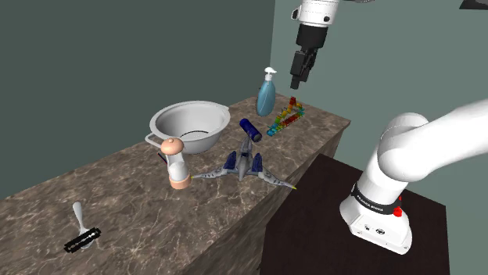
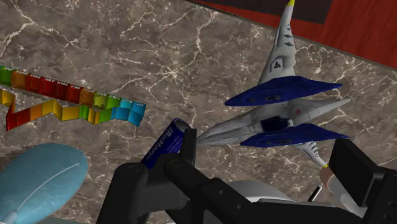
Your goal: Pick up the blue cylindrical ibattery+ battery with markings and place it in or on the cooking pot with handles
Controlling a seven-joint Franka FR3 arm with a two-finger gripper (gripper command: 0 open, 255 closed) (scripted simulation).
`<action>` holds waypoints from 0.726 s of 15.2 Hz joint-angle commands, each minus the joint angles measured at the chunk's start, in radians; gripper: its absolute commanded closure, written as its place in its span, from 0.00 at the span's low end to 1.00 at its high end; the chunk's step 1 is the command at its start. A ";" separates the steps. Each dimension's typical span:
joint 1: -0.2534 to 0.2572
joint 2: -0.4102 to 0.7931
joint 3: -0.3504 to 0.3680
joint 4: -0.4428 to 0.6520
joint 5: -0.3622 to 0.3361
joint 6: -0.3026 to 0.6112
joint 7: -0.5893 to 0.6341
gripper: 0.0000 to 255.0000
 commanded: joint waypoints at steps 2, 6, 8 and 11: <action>-0.006 0.021 -0.005 -0.013 0.005 0.036 0.006 0.00; -0.026 0.119 -0.024 -0.055 0.028 0.177 0.025 0.00; -0.034 0.175 -0.034 -0.068 0.041 0.248 0.032 0.00; -0.044 0.267 -0.051 -0.078 0.066 0.351 0.040 0.00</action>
